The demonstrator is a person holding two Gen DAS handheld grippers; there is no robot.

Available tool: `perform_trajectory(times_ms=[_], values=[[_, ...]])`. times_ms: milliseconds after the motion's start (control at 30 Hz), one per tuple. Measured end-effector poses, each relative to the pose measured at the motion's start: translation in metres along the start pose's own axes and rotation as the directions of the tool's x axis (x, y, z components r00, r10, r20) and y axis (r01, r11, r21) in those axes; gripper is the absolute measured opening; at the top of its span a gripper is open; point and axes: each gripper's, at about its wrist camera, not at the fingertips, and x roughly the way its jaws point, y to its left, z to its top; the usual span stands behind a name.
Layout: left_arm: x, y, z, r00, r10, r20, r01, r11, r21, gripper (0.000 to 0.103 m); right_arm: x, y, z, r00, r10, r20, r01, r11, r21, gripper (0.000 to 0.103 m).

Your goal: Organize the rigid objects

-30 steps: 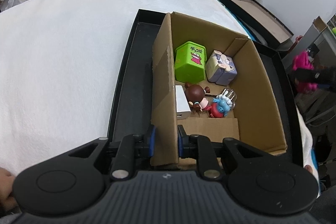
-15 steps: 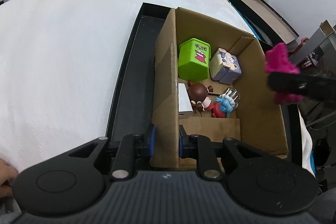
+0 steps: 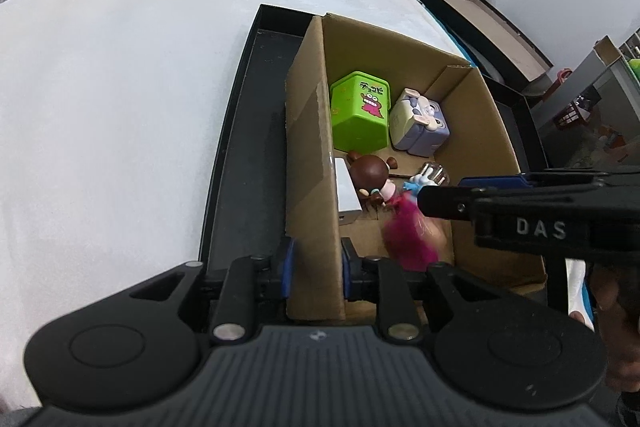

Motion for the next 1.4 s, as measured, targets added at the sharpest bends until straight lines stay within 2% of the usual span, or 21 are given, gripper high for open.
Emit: perform_trajectory(times_ms=[133, 300, 600, 667, 733, 967, 1067, 1167, 1300, 1400], values=[[0.000, 0.004, 0.000, 1.000, -0.022, -0.001, 0.022, 1.000, -0.001, 0.022, -0.001, 0.001, 0.000, 1.000, -0.026, 0.004, 0.026, 0.999, 0.027, 0.044], [-0.002, 0.005, -0.001, 0.999, -0.034, 0.003, 0.034, 0.999, 0.000, 0.023, -0.025, -0.005, -0.007, 0.998, -0.047, 0.039, 0.045, 0.997, 0.063, 0.048], [-0.007, 0.009, 0.001, 0.999, -0.037, 0.017, 0.037, 0.999, -0.004, 0.023, -0.075, -0.017, -0.028, 0.990, -0.083, 0.114, 0.067, 0.988, 0.138, 0.066], [-0.007, 0.008, 0.000, 0.999, -0.034, 0.019, 0.034, 0.999, 0.005, 0.023, -0.086, -0.018, -0.034, 0.985, -0.091, 0.147, 0.067, 0.985, 0.159, 0.076], [-0.008, 0.007, 0.001, 0.999, -0.035, 0.019, 0.035, 0.999, 0.011, 0.023, -0.093, -0.017, -0.038, 0.981, -0.094, 0.172, 0.063, 0.982, 0.175, 0.079], [-0.018, 0.010, 0.004, 0.998, -0.062, 0.030, 0.063, 0.998, -0.013, 0.023, -0.106, -0.019, -0.055, 0.972, -0.106, 0.210, 0.053, 0.969, 0.240, 0.079], [-0.030, 0.004, 0.007, 0.999, -0.038, 0.009, 0.038, 0.999, -0.006, 0.032, -0.113, -0.019, -0.062, 0.968, -0.112, 0.227, 0.053, 0.966, 0.252, 0.082], [-0.051, -0.003, 0.010, 0.998, 0.011, 0.054, -0.012, 1.000, 0.017, 0.044, -0.119, -0.017, -0.064, 0.962, -0.119, 0.245, 0.057, 0.967, 0.248, 0.084], [-0.072, -0.010, 0.011, 0.998, 0.005, 0.061, -0.007, 0.999, 0.033, 0.053, -0.127, -0.014, -0.067, 0.956, -0.125, 0.266, 0.058, 0.968, 0.245, 0.085], [-0.091, -0.020, 0.009, 0.997, 0.004, 0.082, -0.011, 0.997, 0.079, 0.060, -0.133, -0.013, -0.068, 0.952, -0.117, 0.281, 0.043, 0.965, 0.257, 0.090]])
